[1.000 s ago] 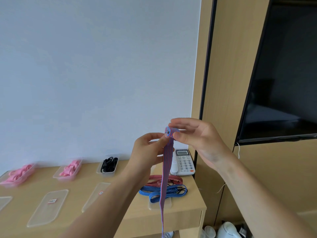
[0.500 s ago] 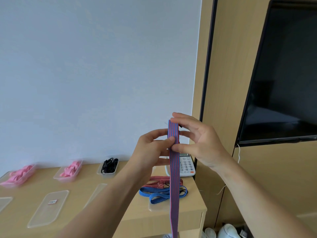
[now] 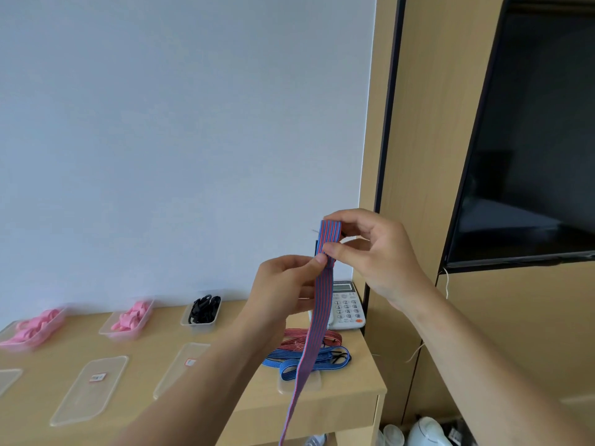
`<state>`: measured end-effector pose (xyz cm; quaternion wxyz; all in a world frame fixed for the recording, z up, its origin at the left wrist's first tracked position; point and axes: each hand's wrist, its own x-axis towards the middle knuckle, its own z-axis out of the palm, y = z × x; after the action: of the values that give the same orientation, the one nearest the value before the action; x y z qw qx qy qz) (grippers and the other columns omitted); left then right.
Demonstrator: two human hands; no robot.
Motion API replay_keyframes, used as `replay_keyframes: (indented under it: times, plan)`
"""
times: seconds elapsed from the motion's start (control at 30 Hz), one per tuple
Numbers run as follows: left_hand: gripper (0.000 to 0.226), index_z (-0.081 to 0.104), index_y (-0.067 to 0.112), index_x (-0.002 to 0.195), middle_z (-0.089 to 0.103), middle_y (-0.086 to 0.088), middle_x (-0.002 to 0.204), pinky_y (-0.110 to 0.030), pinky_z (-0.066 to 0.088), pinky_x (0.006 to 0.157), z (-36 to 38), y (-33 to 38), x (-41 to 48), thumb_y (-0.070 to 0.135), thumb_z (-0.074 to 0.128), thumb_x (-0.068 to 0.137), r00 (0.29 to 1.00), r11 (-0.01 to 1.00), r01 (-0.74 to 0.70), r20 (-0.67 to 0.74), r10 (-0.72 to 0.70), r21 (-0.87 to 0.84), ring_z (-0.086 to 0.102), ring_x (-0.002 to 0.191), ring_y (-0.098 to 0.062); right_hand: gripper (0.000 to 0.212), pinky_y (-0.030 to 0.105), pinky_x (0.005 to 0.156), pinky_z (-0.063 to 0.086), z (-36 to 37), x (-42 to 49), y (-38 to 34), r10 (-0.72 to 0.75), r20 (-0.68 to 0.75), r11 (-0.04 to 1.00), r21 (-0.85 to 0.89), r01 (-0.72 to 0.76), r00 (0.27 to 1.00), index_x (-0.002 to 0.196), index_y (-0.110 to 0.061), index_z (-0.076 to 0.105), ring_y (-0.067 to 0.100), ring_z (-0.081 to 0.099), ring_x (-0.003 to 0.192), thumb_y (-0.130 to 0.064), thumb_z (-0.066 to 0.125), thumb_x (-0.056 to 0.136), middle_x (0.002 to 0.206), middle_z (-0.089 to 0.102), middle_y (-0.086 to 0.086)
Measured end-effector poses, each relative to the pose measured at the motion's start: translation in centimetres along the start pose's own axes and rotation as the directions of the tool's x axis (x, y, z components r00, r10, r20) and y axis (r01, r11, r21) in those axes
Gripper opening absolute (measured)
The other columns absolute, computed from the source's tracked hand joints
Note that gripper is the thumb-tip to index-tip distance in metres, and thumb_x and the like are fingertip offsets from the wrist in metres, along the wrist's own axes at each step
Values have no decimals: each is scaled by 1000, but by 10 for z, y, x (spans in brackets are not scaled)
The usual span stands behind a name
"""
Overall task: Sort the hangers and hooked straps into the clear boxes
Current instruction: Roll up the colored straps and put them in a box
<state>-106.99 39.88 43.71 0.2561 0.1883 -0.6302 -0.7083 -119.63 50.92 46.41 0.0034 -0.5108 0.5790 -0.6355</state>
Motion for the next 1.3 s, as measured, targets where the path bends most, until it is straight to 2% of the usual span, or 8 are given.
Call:
replay_keyframes:
  times: [0.13, 0.23, 0.37, 0.63, 0.73, 0.87, 1.1, 1.3]
  plan:
    - [17, 76, 9, 109, 78, -8, 83, -25, 61, 67, -4, 3, 3, 8, 74, 92, 997, 988, -77, -30, 74, -132, 72, 71, -18, 18, 43, 96, 57, 1, -9, 1, 109, 25, 973, 204, -112, 994, 101, -17, 78, 25, 72, 103, -28, 72, 88, 106, 77, 4]
    - [25, 76, 13, 116, 81, -13, 95, -32, 65, 74, -6, 5, 4, 4, 73, 91, 993, 986, -114, -11, 114, -122, 77, 81, -21, 19, 55, 98, 55, -1, -11, 1, 167, 92, 943, 275, -187, 982, 102, -16, 78, 29, 70, 110, -26, 72, 87, 116, 75, 7]
    - [35, 68, 11, 123, 79, -17, 103, -48, 64, 86, -6, 5, 6, 8, 76, 90, 995, 987, -102, -15, 100, -123, 76, 88, -28, 35, 51, 99, 55, -6, -10, -1, 164, 167, 926, 314, -210, 972, 120, -19, 71, 33, 69, 112, -19, 75, 85, 124, 70, 10]
    - [28, 81, 6, 101, 78, -21, 101, -55, 57, 95, 1, 6, 9, 18, 57, 96, 998, 992, 35, 60, -28, -120, 74, 85, -30, 64, 33, 94, 52, -5, -9, 7, 29, 115, 974, 218, -54, 993, 121, -26, 70, 24, 64, 116, -4, 88, 63, 126, 68, 5]
    - [29, 83, 11, 98, 80, -12, 96, -50, 60, 90, 0, 10, 7, 31, 62, 98, 995, 994, 9, 104, 2, -105, 75, 84, -26, 72, 34, 96, 52, -3, -10, 13, 0, 113, 981, 194, -22, 994, 123, -29, 67, 23, 59, 125, -1, 89, 60, 130, 65, 5]
    - [18, 79, 3, 105, 79, -14, 91, -43, 64, 80, -2, 7, 7, 16, 68, 96, 996, 996, -42, 74, 48, -76, 75, 79, -24, 75, 33, 95, 53, -3, -10, 14, -31, 141, 995, 94, 18, 989, 126, -37, 65, 21, 55, 131, -4, 89, 62, 135, 60, 1]
    - [15, 78, 5, 108, 80, -11, 89, -35, 65, 73, -2, 2, 6, 9, 69, 96, 993, 994, -106, 46, 106, 1, 75, 80, -20, 26, 36, 88, 55, -3, 1, 13, 157, 92, 982, -123, -145, 983, 115, -23, 71, 13, 67, 96, -11, 71, 92, 104, 74, -4]
    - [27, 76, -1, 99, 76, -16, 82, -35, 63, 63, -2, 0, 3, 25, 74, 94, 998, 1000, -13, 62, 12, 15, 74, 70, -28, 38, 32, 74, 56, -1, 6, 5, 47, -47, 994, -98, -52, 998, 106, -30, 69, 12, 66, 84, 3, 72, 87, 95, 73, -3]
